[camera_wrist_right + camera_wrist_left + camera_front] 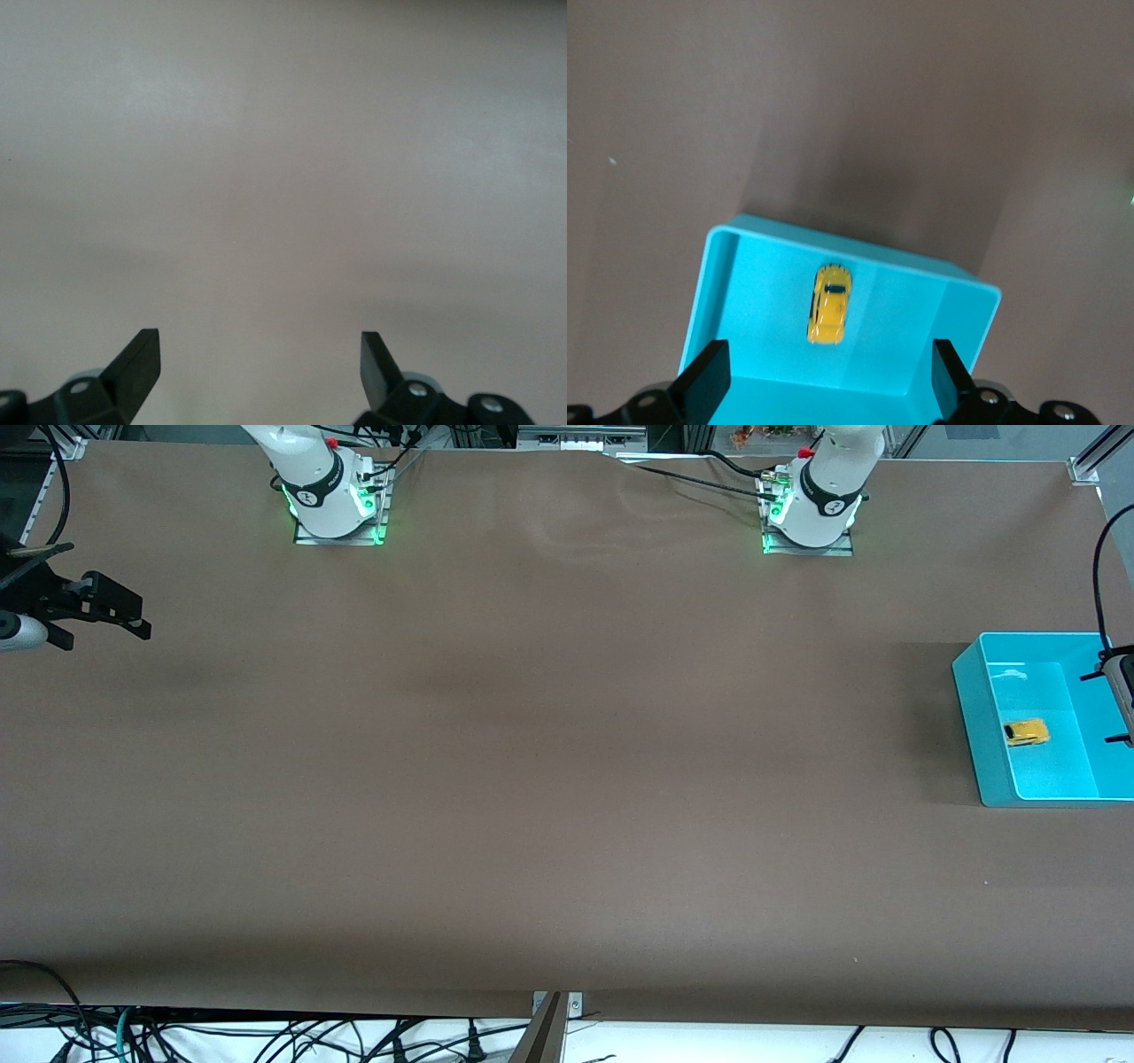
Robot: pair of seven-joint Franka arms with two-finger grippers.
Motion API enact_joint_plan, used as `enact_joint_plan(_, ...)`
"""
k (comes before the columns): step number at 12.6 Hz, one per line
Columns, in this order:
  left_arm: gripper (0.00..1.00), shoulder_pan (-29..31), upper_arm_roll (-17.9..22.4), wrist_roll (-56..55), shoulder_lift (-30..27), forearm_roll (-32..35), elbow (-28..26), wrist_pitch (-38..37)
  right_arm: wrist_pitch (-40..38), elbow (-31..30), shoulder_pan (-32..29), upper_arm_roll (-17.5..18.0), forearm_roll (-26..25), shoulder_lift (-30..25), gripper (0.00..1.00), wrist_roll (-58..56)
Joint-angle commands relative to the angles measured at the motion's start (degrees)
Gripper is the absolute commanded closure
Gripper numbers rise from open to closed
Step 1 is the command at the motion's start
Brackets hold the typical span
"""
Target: Wind and store yellow beetle car
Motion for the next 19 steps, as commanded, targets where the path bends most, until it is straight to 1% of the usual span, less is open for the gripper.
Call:
enact_joint_plan(1, 0.00, -0.02, -9.49, -15.19, 1.37, -0.29, 3.01, -3.18, 0.52, -0.14, -0.05, 0.19, -0.96, 0.06, 0.00, 0.40)
enact_joint_plan(2, 0.00, 0.15, -13.54, -21.97, 1.29, -0.55, 3.27, -3.71, 0.26, 0.12, 0.04, 0.27, -1.39, 0.07, 0.00, 0.32)
enact_joint_plan(3, 0.00, 0.15, -16.89, -26.99, 0.94, -0.64, 4.75, -5.54, 0.25, 0.21, 0.12, 0.45, -1.75, 0.07, 0.00, 0.40)
enact_joint_plan(4, 0.00, 0.07, -20.05, -32.00, 0.93, -0.64, 6.42, -6.95, 0.43, 0.21, -0.05, 0.36, -1.75, 0.33, 0.00, 0.40)
enact_joint_plan(6, 0.00, 0.07, -25.33, -42.29, 0.93, -0.73, 6.88, -7.49, 0.69, 1.26, 0.03, 0.45, -1.75, 1.29, 0.00, 0.32)
enact_joint_plan(7, 0.00, -0.02, -26.84, -46.77, 0.67, -0.73, 6.79, -7.40, 0.69, 1.79, 0.04, 0.45, -1.66, 1.38, 0.00, 0.31)
enact_joint_plan(8, 0.00, -1.59, -26.76, -52.65, -1.85, -1.60, 6.18, -7.40, 0.52, 1.80, 0.04, 0.45, -1.66, 1.38, 0.00, 0.31)
enact_joint_plan(9, 0.00, -4.21, -26.24, -59.93, -2.31, -2.13, 5.83, -7.58, 0.52, 1.80, -0.05, 0.36, -1.75, 1.38, 0.00, 0.23)
enact_joint_plan(10, 0.00, -5.81, -24.76, -65.14, -3.71, -2.39, 5.04, -7.75, 0.52, 1.80, -0.14, 0.36, -1.66, 1.38, 0.00, 0.14)
enact_joint_plan(11, 0.00, -10.78, -20.65, -67.80, -5.47, -2.40, 4.68, -7.67, 0.43, 1.80, -0.14, 0.36, -1.75, 1.38, 0.00, 0.23)
enact_joint_plan(12, 0.00, -16.31, -14.26, -68.43, -6.53, -3.44, 3.90, -7.67, 0.52, 1.80, -0.14, 0.28, -1.75, 1.38, 0.00, 0.23)
enact_joint_plan(13, 0.00, -20.72, -7.32, -69.75, -8.28, -6.93, 3.02, -7.14, 0.69, 1.80, -0.23, 0.28, -1.75, 1.38, 0.00, 0.23)
enact_joint_plan(14, 0.00, -24.42, -1.42, -72.63, -9.43, -10.45, 1.62, -5.83, 0.69, 1.80, -0.14, 0.36, -1.75, 1.38, 0.00, 0.31)
enact_joint_plan(15, 0.00, -27.50, 3.77, -76.40, -10.83, -12.13, -0.31, -2.95, 0.69, 1.80, -0.14, 0.36, -1.75, 1.38, 0.00, 0.23)
enact_joint_plan(16, 0.00, -30.40, 8.00, -80.27, -13.02, -12.15, -3.55, 0.99, 0.69, 1.80, -0.14, 0.36, -1.75, 1.38, 0.00, 0.23)
enact_joint_plan(17, 0.00, -32.35, 11.52, -82.65, -15.39, -11.72, -7.93, 6.78, 0.60, 1.80, -0.14, 0.36, -1.66, 1.38, 0.00, 0.23)
enact_joint_plan(18, 0.00, -33.23, 13.12, -83.03, -17.68, -11.80, -12.07, 10.58, 0.52, 1.80, -0.14, 0.36, -1.66, 1.38, 0.00, 0.14)
enact_joint_plan(19, 0.00, -33.24, 13.31, -83.12, -19.09, -11.80, -14.20, 11.40, 0.43, 1.88, -0.23, 0.28, -1.57, 1.21, 0.00, 0.14)
